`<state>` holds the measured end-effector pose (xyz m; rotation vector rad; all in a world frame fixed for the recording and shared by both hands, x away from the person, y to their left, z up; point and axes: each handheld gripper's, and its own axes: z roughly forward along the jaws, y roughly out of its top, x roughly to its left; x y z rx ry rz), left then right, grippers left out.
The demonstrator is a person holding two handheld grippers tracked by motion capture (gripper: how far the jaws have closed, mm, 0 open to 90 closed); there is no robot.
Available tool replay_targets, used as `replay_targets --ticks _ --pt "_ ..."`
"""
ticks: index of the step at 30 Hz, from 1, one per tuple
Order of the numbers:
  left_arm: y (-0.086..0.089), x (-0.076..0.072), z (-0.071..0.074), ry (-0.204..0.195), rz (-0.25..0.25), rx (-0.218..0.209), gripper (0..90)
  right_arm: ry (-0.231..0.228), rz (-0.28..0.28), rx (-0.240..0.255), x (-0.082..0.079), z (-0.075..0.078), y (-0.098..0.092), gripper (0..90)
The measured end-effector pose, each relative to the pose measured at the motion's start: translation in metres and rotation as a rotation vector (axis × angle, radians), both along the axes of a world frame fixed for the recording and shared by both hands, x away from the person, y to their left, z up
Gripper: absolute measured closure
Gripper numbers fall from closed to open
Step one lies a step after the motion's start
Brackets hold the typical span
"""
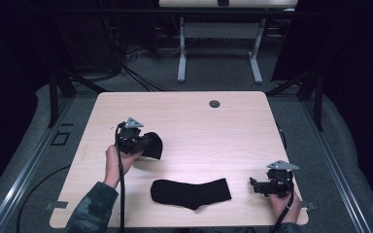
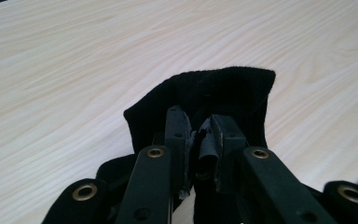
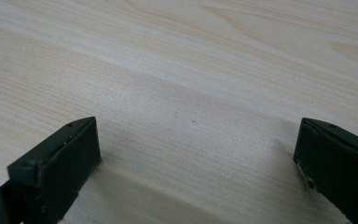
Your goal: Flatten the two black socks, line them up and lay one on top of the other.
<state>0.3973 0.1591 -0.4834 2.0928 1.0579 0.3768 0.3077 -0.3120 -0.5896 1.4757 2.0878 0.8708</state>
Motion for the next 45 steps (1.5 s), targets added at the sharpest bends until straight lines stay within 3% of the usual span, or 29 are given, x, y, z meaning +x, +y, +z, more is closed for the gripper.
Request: replay_targets --ticks 5,12,20,27,29,32,35,37,42,45 --pt "-0.02 -0.003 -0.003 0.008 -0.045 -0.018 79.2 0.0 0.0 0.001 0.0 0.0 0.0 0.0" --pt "-0.046 -0.003 -0.017 0.061 -0.102 -0.057 79.1 -0.001 0.0 0.001 0.0 0.0 0.0 0.0" --pt "-0.078 -0.004 -0.042 0.116 -0.132 -0.035 78.7 0.001 -0.002 0.001 0.0 0.0 0.0 0.0" --pt "-0.095 -0.001 -0.062 0.156 -0.123 -0.034 76.9 0.001 -0.002 0.0 0.0 0.0 0.0 0.0" --pt "-0.098 0.0 -0.067 0.173 -0.111 -0.039 72.7 0.001 -0.002 0.001 0.0 0.0 0.0 0.0" --pt "-0.098 0.0 -0.071 0.187 -0.116 -0.057 60.2 0.001 -0.001 0.0 0.0 0.0 0.0 0.0" --pt "-0.094 -0.005 -0.065 0.152 -0.135 -0.058 41.1 0.001 -0.002 0.0 0.0 0.0 0.0 0.0" --pt "-0.088 -0.008 -0.058 0.132 -0.149 -0.065 33.2 0.002 -0.001 0.0 0.0 0.0 0.0 0.0" --pt "-0.062 -0.01 -0.046 0.093 -0.129 -0.056 26.2 0.003 -0.001 0.0 0.0 0.0 0.0 0.0" --pt "-0.042 -0.008 -0.046 0.101 -0.104 -0.051 25.5 0.001 -0.001 -0.001 0.0 0.0 0.0 0.0"
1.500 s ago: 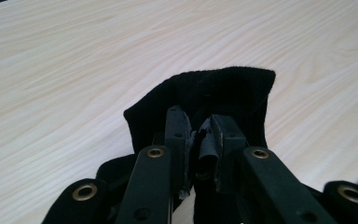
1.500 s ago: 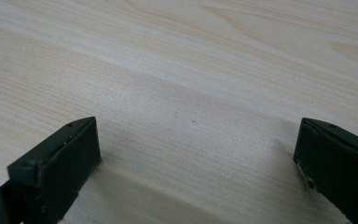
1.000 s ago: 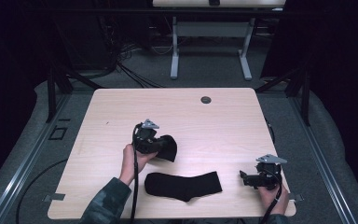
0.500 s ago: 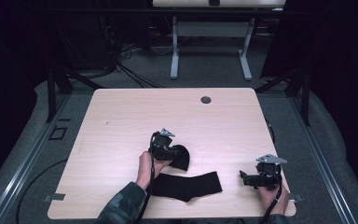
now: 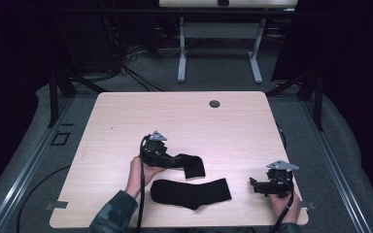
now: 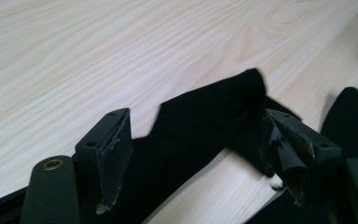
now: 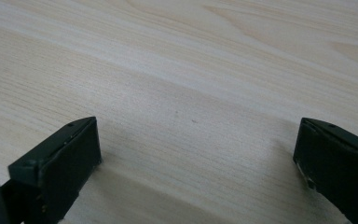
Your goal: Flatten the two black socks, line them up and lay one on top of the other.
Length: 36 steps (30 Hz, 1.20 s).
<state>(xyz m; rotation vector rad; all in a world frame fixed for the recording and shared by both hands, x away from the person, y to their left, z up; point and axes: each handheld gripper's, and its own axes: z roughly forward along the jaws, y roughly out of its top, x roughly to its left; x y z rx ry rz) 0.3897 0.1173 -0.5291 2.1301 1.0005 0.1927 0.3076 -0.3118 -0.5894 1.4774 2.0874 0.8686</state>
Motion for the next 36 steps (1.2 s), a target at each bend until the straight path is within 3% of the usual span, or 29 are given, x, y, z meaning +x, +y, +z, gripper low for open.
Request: replay_targets --ticks 5,14,16,18,19,22,28,33,36 --pt "0.027 0.001 -0.007 0.021 0.046 0.028 26.0 0.008 0.004 -0.003 0.001 0.001 0.0 0.0" --pt "0.049 0.003 -0.014 0.047 0.089 0.059 29.2 0.062 0.005 -0.018 0.006 0.006 0.001 3.3" --pt "0.051 0.004 -0.014 0.047 0.098 0.055 30.0 0.058 0.017 0.012 0.007 0.01 0.002 16.4" --pt "0.052 0.008 -0.013 0.047 0.101 0.062 30.7 0.048 0.028 0.058 0.008 0.016 0.007 14.4" --pt "0.052 0.01 -0.013 0.052 0.107 0.061 30.9 0.061 0.039 0.059 0.009 0.02 0.009 15.0" --pt "0.049 0.015 -0.014 0.052 0.101 0.078 32.6 0.087 0.094 0.093 0.014 0.034 0.027 18.5" --pt "0.043 0.027 -0.018 0.079 0.094 0.088 34.5 0.119 0.205 0.092 0.024 0.058 0.072 28.2" --pt "0.038 0.033 -0.022 0.095 0.088 0.107 37.8 0.163 0.298 0.094 0.036 0.062 0.111 39.2" --pt "0.036 0.034 -0.025 0.107 0.08 0.116 41.7 0.2 0.323 0.065 0.043 0.057 0.13 43.6"
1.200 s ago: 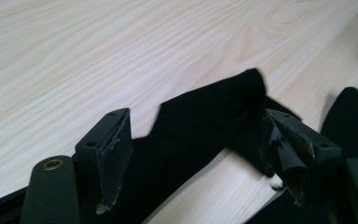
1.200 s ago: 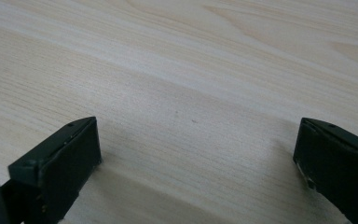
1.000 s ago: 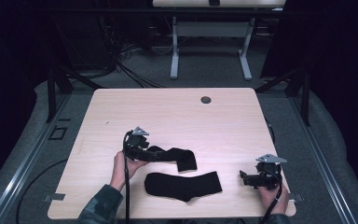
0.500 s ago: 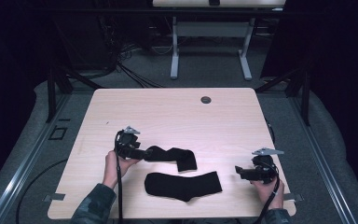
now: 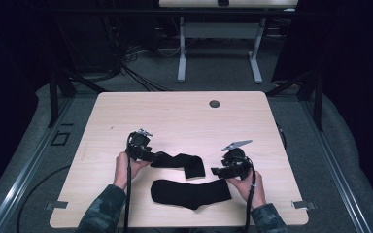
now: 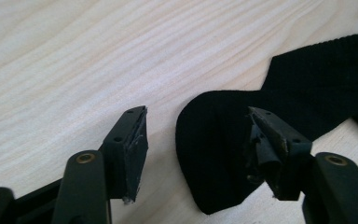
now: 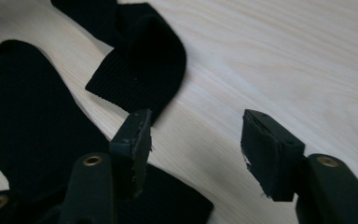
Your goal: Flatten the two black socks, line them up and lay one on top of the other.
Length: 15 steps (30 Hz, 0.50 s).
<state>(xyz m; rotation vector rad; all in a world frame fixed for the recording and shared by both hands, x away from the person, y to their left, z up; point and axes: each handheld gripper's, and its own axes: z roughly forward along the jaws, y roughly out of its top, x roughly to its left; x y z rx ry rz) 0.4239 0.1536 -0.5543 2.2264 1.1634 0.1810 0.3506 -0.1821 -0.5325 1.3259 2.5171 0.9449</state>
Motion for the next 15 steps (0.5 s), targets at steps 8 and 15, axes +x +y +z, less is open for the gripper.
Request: replay_targets --ticks 8,15 --pt "-0.003 0.001 -0.003 0.003 -0.018 0.004 52.2 0.089 0.03 -0.015 0.015 -0.018 0.03 52.2" --pt "-0.005 0.001 -0.004 0.0 -0.047 0.036 63.3 0.102 0.036 -0.047 0.016 -0.025 0.039 58.8"
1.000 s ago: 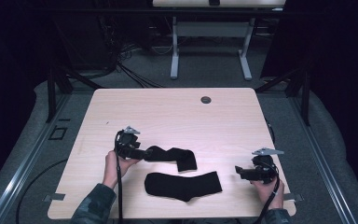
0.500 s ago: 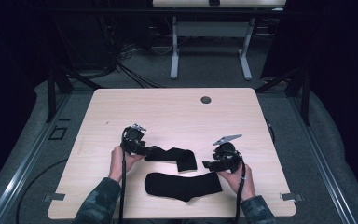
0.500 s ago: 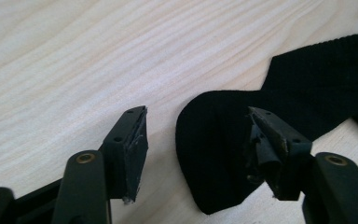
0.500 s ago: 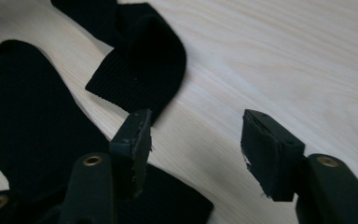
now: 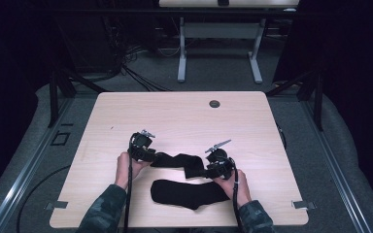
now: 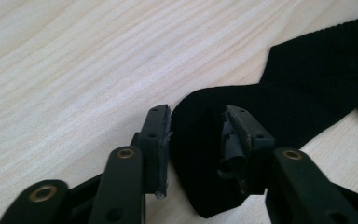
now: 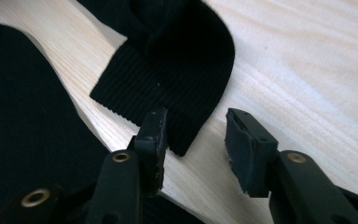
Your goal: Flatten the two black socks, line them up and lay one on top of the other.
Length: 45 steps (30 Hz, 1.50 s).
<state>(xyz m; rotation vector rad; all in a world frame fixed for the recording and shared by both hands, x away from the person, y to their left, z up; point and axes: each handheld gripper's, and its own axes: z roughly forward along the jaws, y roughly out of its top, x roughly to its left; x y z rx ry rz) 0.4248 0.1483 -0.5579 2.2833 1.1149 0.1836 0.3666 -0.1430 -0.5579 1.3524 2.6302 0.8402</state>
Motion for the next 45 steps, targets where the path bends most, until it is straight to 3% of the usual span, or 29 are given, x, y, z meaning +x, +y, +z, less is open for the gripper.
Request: replay_targets --ticks 5,9,16,20,25,31,34,38,45 --pt "-0.001 -0.001 -0.004 -0.002 0.005 0.029 74.3 -0.03 0.016 -0.028 0.0 -0.002 0.0 69.1" --pt "-0.001 -0.003 -0.005 -0.008 0.003 0.013 82.5 -0.02 0.017 -0.029 0.002 -0.002 -0.003 76.6" --pt "-0.002 -0.005 -0.005 -0.033 -0.008 0.024 86.0 -0.011 0.002 0.003 0.004 -0.004 -0.006 85.5" --pt "0.001 -0.008 0.001 -0.059 -0.017 -0.009 86.3 -0.016 0.01 -0.009 0.003 -0.003 -0.009 89.8" --pt "0.003 -0.013 0.011 -0.086 -0.025 -0.038 86.4 -0.035 -0.012 -0.008 0.003 0.0 -0.014 89.6" --pt "0.001 -0.015 0.014 -0.096 -0.035 -0.043 86.4 -0.056 -0.037 0.039 0.011 0.005 -0.01 66.1" --pt "0.0 -0.015 0.014 -0.097 -0.035 -0.043 86.4 -0.05 -0.018 -0.001 0.015 0.003 0.0 62.1" --pt "0.002 -0.017 0.015 -0.108 -0.027 -0.048 86.3 -0.056 -0.003 -0.033 0.017 -0.002 0.008 66.1" --pt "0.007 -0.019 0.019 -0.128 -0.017 -0.066 86.4 -0.013 -0.002 0.027 0.018 -0.005 0.005 82.3"
